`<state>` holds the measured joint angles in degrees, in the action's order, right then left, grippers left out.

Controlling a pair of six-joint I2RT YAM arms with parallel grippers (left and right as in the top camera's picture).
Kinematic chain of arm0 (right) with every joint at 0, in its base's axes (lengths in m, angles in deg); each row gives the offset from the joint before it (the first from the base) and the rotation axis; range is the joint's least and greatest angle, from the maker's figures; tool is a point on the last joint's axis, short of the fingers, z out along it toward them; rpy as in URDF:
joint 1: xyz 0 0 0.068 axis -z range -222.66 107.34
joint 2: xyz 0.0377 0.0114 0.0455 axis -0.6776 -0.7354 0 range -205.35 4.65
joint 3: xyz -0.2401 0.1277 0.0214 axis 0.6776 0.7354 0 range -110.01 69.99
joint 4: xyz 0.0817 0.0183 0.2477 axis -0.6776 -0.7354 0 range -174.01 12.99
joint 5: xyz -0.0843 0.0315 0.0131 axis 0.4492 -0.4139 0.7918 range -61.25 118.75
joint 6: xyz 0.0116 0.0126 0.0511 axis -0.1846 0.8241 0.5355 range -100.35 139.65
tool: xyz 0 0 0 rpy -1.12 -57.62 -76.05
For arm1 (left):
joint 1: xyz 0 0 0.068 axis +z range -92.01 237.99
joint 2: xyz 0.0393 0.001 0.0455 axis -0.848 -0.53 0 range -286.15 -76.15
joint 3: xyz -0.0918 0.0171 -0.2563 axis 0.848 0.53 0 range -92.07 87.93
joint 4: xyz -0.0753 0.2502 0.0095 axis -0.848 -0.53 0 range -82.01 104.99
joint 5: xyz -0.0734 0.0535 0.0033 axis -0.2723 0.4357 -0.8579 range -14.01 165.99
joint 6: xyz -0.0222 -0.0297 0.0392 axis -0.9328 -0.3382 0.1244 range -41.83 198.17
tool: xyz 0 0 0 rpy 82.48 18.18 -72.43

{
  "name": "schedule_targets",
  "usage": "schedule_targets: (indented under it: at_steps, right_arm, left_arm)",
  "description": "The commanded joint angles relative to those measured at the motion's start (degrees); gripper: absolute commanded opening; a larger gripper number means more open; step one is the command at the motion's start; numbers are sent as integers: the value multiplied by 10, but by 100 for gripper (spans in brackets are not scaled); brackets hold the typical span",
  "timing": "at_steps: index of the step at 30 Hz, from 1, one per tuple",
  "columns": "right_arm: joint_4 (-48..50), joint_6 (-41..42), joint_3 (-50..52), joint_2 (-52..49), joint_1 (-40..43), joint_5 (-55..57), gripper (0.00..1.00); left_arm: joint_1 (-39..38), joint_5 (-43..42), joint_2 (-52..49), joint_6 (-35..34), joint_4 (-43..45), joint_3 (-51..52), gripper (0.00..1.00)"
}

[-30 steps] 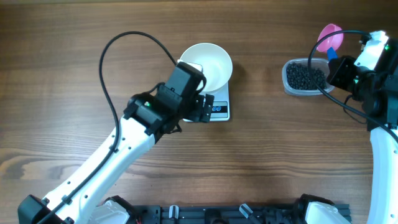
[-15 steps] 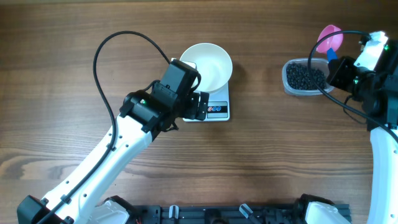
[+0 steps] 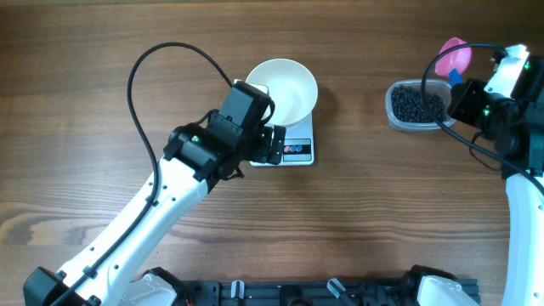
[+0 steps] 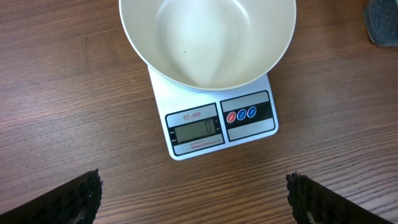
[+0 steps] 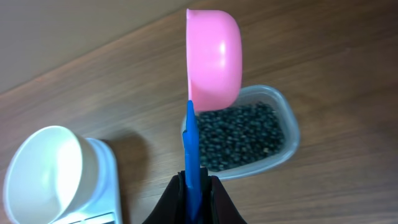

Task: Scoop item into bowl and weigh 150g on scale

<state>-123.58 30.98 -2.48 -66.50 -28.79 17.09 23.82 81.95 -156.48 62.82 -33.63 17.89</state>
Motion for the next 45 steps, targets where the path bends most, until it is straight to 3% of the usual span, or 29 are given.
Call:
schedule_targets:
  at_steps: [1, 23, 41, 45]
  right_arm:
    - [-3, -32, -3, -4, 0, 39, 4]
    - [-45, -79, -2, -120, 0, 52, 4]
    - [0, -114, -2, -216, 0, 61, 4]
    - [0, -136, -2, -235, -2, 16, 4]
  left_arm:
    - [-2, -5, 9, -5, 0, 5, 100]
    - [-2, -5, 9, -5, 0, 5, 100]
    - [-2, -5, 9, -5, 0, 5, 100]
    - [-2, -5, 9, -5, 0, 5, 100]
